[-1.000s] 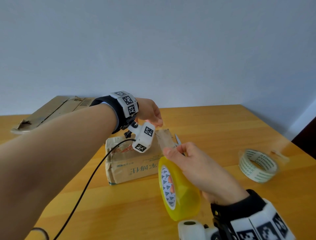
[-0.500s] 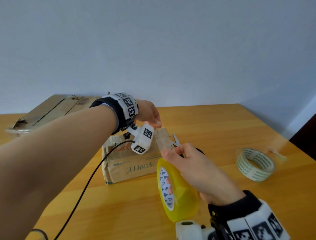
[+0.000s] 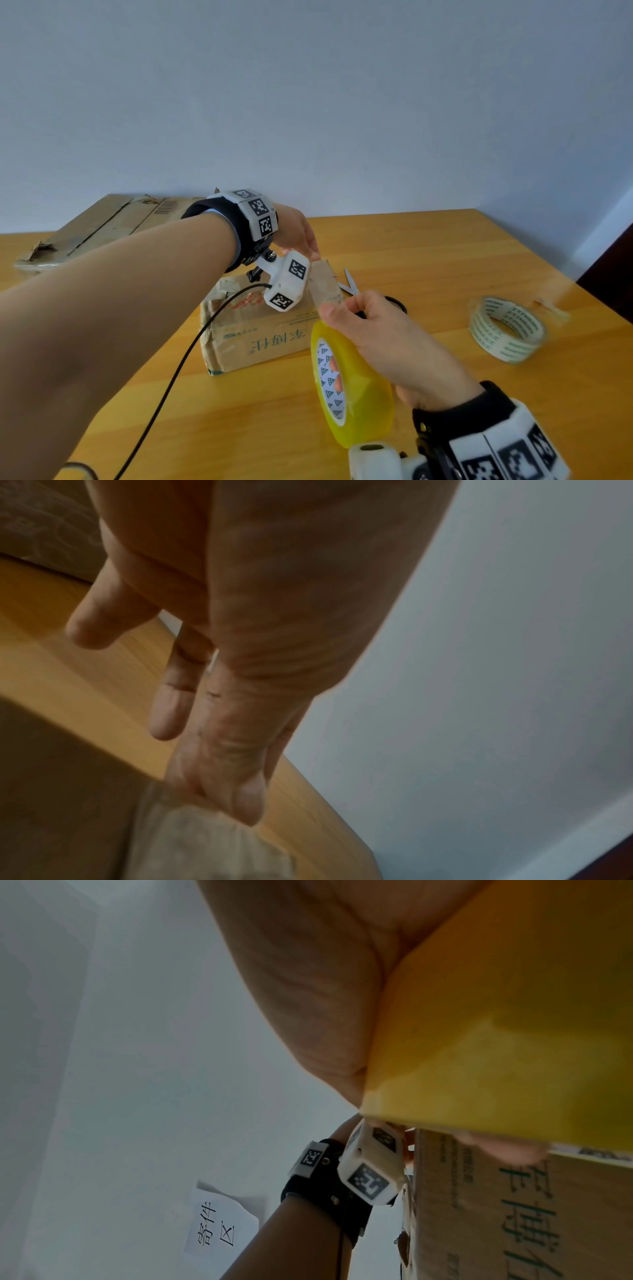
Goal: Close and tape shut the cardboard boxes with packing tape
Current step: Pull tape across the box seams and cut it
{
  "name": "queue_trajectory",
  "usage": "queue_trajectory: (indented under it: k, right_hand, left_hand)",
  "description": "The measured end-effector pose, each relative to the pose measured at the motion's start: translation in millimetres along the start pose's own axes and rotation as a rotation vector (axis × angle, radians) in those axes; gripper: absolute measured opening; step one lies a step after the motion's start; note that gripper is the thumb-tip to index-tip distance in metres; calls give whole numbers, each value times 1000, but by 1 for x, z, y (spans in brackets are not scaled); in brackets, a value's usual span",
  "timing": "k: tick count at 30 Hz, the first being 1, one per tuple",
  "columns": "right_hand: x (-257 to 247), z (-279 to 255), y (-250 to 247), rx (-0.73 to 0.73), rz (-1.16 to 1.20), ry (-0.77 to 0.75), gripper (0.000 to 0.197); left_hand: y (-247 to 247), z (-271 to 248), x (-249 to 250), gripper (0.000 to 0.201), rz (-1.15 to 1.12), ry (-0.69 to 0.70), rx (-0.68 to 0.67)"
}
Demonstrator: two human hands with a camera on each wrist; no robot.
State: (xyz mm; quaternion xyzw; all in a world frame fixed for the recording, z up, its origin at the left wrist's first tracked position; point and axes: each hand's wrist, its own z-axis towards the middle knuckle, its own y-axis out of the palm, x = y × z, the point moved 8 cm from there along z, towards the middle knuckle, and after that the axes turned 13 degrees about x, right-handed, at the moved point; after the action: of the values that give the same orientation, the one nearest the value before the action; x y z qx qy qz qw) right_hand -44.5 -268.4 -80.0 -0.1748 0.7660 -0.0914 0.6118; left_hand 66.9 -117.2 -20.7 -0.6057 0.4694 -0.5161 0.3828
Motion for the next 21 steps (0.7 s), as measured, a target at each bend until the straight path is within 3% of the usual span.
queue_trajectory:
  k: [11,17,21]
  right_hand:
    - [-2,0,1,15,1,4,46]
    - [-5,0,3,19,-16,-11,59]
    - [-3,0,4,9,-23,-12,47]
  left_hand:
    - [-5,-11,0,28,-7,22,-39]
    - [-3,-7,-4,32,-59,-4,-44]
    - [-3,-9,-8,43,-91,-7,-36]
